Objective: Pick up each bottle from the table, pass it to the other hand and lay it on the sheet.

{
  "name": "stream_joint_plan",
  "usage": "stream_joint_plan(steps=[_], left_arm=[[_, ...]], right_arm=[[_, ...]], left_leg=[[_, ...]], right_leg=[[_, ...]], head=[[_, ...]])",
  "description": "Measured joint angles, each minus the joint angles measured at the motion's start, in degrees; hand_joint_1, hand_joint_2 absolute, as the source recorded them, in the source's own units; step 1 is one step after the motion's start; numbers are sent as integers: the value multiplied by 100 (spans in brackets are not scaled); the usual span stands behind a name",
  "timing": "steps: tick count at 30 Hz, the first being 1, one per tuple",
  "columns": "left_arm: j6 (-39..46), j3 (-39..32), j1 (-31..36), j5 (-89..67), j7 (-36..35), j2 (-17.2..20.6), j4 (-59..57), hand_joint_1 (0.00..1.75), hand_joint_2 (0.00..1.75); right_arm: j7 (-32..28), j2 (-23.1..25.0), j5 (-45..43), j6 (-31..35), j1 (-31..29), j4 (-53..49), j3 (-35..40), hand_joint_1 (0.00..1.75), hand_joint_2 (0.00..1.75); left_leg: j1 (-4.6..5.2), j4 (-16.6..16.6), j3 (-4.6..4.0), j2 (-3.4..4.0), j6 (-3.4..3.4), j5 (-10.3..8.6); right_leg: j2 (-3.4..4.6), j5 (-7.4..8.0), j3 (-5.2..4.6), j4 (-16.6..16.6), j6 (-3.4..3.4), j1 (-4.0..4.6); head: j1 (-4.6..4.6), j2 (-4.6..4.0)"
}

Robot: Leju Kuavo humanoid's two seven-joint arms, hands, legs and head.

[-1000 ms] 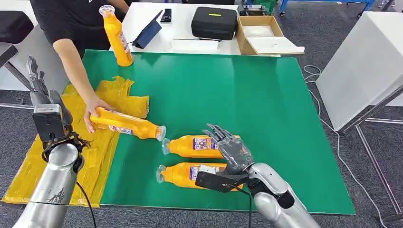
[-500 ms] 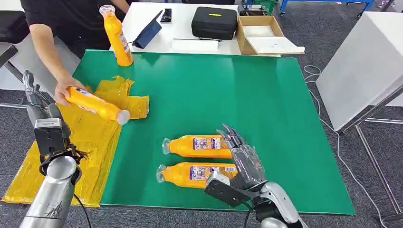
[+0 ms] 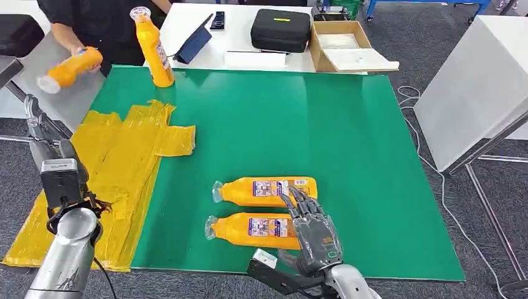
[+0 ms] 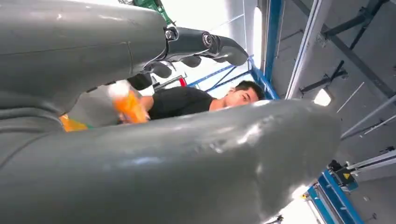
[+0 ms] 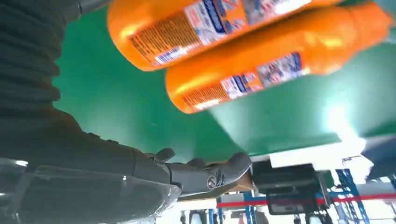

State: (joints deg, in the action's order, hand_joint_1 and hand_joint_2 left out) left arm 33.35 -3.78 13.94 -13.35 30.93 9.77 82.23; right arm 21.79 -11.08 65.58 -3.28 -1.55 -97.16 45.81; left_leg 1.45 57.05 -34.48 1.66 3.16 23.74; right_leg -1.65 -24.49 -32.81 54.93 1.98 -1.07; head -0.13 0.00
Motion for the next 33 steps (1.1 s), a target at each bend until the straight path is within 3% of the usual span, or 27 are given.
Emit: stream_joint_plan(steps=[11, 33], left_arm=[[-83, -9, 78, -22, -50, -72, 0, 0, 0], [-101, 37, 220, 125, 31, -81, -155, 0, 0]], right_arm=[[112, 229, 260, -341, -10, 481, 0, 0, 175], [-65, 726, 177, -337, -445, 1836, -404, 0, 175]], left_leg=[[0, 0, 1, -1, 0, 0], [0, 0, 2, 0, 0, -1]], right_leg=[[-1, 0, 1, 0, 0, 0], [0, 1, 2, 0, 1, 0]], head=[[0, 0], [0, 0]])
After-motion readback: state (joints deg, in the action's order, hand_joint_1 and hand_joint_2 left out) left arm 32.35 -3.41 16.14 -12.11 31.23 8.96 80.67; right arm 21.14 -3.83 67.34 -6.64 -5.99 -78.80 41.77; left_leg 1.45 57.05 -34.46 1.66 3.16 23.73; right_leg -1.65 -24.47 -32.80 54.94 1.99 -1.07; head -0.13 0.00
